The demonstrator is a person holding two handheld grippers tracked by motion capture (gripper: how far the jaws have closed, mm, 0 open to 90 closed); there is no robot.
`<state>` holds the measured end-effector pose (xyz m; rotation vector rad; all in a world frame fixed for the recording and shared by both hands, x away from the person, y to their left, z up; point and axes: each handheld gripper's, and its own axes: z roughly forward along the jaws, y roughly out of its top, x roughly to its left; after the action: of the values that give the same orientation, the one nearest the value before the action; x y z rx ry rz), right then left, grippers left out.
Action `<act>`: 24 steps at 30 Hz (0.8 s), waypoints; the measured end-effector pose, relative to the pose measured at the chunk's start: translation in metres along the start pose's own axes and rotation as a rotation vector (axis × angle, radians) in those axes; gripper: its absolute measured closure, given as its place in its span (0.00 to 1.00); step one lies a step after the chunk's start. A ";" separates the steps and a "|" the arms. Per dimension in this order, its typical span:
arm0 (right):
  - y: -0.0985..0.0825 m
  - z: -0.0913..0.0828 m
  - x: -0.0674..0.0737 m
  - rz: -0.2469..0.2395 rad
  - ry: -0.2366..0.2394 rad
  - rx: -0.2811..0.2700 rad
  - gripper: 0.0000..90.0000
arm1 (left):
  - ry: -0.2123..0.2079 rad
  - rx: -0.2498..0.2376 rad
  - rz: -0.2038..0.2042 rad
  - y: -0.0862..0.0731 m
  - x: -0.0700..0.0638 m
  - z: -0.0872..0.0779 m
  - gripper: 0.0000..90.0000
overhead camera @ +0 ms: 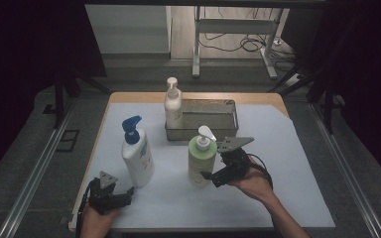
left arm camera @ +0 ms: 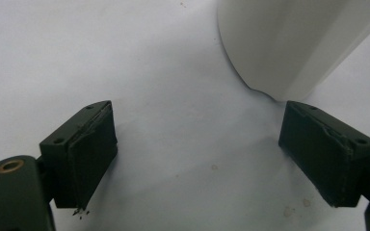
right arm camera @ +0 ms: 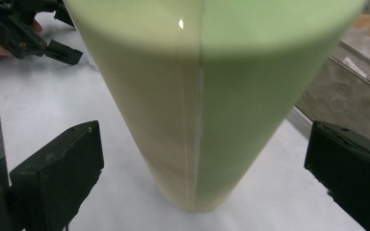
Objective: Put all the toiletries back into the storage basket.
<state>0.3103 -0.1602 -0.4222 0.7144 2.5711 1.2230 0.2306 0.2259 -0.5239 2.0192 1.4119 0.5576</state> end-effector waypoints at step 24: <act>0.004 0.021 0.005 -0.009 -0.032 -0.036 0.12 | 0.000 0.000 -0.002 0.000 0.000 0.000 0.15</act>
<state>0.3154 -0.1409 -0.4324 0.7086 2.5177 1.2420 0.2305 0.2257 -0.5239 2.0174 1.4145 0.5570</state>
